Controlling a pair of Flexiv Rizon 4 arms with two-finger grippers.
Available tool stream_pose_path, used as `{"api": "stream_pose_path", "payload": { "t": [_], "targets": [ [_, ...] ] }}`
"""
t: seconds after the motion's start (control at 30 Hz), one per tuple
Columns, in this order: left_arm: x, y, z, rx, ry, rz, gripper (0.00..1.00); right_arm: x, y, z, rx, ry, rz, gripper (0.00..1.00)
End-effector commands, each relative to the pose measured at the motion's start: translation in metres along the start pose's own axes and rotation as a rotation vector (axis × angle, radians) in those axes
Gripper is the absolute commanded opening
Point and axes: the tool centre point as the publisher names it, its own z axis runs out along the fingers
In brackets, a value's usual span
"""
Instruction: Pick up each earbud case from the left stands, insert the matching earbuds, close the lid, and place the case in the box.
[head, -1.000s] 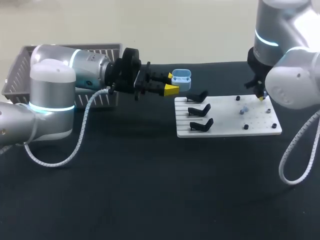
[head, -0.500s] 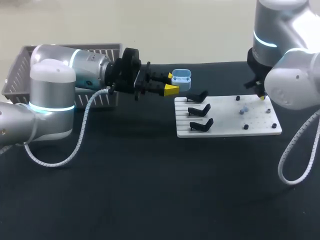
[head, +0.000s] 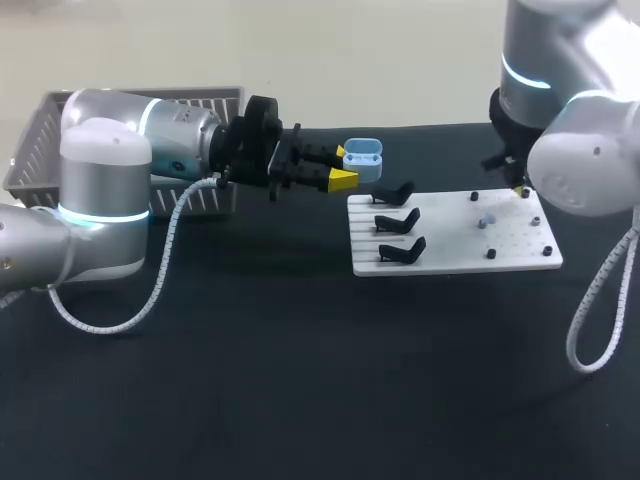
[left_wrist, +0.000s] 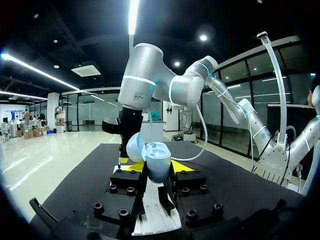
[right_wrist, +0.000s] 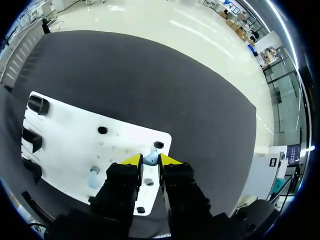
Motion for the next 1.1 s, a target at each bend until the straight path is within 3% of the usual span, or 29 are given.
{"api": "stream_pose_path", "payload": {
  "t": [0.03,0.23,0.37,0.6,0.77,1.1],
  "targets": [
    [0.0,0.0,0.0,0.0,0.0,0.001,0.0,0.02,0.001,-0.032,0.017,-0.052,0.013,0.0],
    [0.0,0.0,0.0,0.0,0.0,0.001,0.0,0.03,0.012,-0.077,-0.006,-0.083,0.056,0.0],
    [0.0,0.0,0.0,0.0,0.0,0.001,0.0,0.036,0.026,-0.101,-0.04,-0.044,0.1,0.0],
    [0.0,0.0,0.0,0.0,0.0,0.001,0.0,0.053,0.068,-0.135,-0.103,0.033,0.147,0.0],
    [0.0,0.0,0.0,0.0,0.0,0.001,0.0,0.064,0.099,-0.157,-0.094,0.041,0.178,0.0],
    [0.0,0.0,0.0,0.0,0.0,0.001,0.0,0.064,0.099,-0.157,-0.094,0.041,0.178,0.0]
  ]
}}
